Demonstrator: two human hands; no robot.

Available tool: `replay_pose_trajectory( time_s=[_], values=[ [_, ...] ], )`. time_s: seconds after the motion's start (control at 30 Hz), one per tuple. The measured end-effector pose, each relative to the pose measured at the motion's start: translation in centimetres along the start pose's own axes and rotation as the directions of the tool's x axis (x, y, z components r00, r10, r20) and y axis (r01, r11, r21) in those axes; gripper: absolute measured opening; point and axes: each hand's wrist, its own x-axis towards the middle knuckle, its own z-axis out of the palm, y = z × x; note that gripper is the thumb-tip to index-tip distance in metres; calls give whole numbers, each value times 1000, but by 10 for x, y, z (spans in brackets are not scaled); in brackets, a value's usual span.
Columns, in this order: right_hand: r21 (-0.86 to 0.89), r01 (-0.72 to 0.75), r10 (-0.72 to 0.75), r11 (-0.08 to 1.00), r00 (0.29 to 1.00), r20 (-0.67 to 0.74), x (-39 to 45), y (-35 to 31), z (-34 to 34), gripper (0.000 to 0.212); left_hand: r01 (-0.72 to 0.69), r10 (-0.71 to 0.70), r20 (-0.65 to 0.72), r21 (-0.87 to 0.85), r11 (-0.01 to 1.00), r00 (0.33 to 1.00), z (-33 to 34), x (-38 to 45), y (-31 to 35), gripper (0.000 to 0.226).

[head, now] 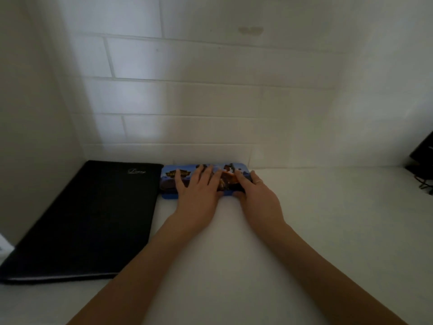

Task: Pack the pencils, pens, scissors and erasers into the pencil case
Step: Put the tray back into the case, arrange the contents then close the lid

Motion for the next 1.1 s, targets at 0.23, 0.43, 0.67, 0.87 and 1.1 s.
replay_pose_trajectory(
  time_s=[0.23, 0.43, 0.67, 0.87, 1.1],
  values=[
    [33, 33, -30, 999, 995, -91, 12, 1, 3, 54, -60, 60, -33, -17, 998, 998, 7, 17, -13, 55],
    [320, 10, 33, 947, 991, -129, 4, 25, -7, 55, -95, 70, -158, -157, 983, 985, 8, 17, -18, 71],
    [127, 129, -121, 984, 990, -69, -5, 19, -4, 66, -167, 159, -87, -90, 982, 983, 10, 11, -14, 75],
    [54, 91, -91, 994, 996, 11, -7, 17, -11, 74, -134, 133, -18, -68, 989, 991, 9, 12, -8, 88],
    [139, 118, -122, 983, 992, 16, -17, 18, -6, 75, -59, 56, -51, -51, 997, 997, 7, -3, 6, 89]
  ],
)
